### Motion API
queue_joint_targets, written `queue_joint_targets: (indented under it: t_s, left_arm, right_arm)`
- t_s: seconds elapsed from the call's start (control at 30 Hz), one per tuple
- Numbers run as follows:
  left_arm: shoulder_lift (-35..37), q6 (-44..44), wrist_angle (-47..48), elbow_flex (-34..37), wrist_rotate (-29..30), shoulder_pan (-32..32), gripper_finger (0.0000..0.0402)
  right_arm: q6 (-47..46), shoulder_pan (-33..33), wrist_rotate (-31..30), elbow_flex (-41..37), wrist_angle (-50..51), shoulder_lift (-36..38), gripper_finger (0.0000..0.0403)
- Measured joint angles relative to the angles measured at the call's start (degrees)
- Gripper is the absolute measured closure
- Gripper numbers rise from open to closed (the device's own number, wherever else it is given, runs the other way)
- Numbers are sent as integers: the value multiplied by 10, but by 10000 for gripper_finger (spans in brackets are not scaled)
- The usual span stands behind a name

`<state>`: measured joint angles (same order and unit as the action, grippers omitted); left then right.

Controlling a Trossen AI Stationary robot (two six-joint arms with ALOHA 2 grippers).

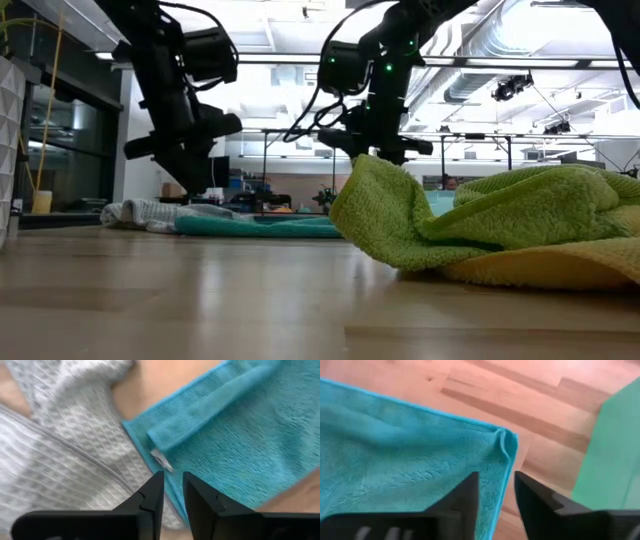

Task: Fold microfiber towels
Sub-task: Fold the blue towel

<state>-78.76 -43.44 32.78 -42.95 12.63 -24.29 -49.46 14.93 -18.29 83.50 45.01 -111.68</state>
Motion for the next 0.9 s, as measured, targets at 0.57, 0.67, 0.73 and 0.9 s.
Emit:
queue_joint_targets:
  t_s: [0.57, 0.67, 0.73, 0.9]
  left_arm:
    - [11, 152, -25, -35, -52, -3, 280]
    - [11, 146, -76, -5, -70, 7, 289]
    - [11, 138, -99, 11, -76, 9, 299]
    - [-1, 132, -132, 40, -72, 8, 352]
  right_arm:
    - [212, -23, 76, 0, 18, 30, 164]
    - [241, -36, 94, 0, -7, 30, 165]
    - [246, -40, 113, 0, -17, 29, 171]
    - [219, -42, 136, 0, 7, 16, 233]
